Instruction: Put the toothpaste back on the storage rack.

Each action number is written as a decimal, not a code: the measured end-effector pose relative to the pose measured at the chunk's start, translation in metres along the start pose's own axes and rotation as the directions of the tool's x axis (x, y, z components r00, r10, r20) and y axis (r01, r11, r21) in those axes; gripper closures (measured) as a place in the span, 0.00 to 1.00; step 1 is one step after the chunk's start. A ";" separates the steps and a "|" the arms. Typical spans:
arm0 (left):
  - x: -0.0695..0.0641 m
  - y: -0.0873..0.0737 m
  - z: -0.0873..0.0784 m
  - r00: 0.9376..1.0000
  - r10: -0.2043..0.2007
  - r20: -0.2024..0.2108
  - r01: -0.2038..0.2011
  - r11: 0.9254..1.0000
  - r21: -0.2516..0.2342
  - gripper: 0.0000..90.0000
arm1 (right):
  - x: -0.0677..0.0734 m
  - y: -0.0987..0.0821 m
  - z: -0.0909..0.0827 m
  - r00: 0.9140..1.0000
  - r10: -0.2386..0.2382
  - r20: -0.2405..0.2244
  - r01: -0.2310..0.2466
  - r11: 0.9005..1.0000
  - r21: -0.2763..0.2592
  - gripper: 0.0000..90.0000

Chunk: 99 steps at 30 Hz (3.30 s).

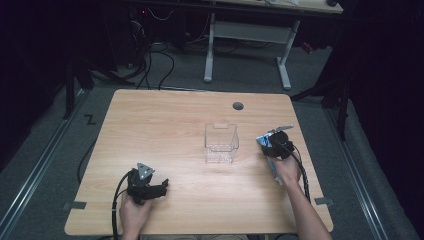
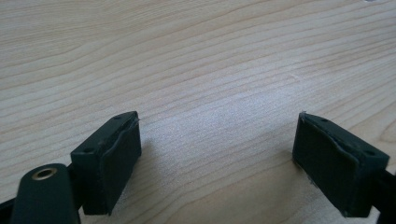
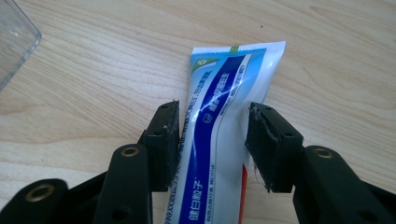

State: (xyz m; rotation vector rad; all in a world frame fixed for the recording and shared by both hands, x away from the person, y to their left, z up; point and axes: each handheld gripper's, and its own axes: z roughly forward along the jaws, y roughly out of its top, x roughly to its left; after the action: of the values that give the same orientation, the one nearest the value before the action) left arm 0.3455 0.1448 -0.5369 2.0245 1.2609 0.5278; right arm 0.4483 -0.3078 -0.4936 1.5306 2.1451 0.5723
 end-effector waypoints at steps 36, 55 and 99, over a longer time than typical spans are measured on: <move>0.000 0.000 0.000 1.000 0.000 0.000 0.000 1.000 0.000 0.17 | -0.016 0.007 0.013 0.993 0.096 -0.072 -0.089 0.992 0.091 0.75; 0.000 0.000 0.000 1.000 0.000 0.000 0.000 1.000 0.000 0.17 | -0.006 0.004 -0.011 0.977 0.047 -0.207 -0.044 0.999 0.019 0.79; 0.000 0.000 0.000 1.000 0.000 0.000 0.000 1.000 0.000 0.17 | 0.006 -0.004 -0.087 0.941 -0.071 -0.332 -0.014 0.968 -0.249 0.84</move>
State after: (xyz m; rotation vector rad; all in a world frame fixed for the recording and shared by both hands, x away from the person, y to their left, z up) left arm 0.3455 0.1446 -0.5369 2.0245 1.2611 0.5284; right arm 0.3940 -0.3103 -0.4258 1.3371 2.2301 1.1205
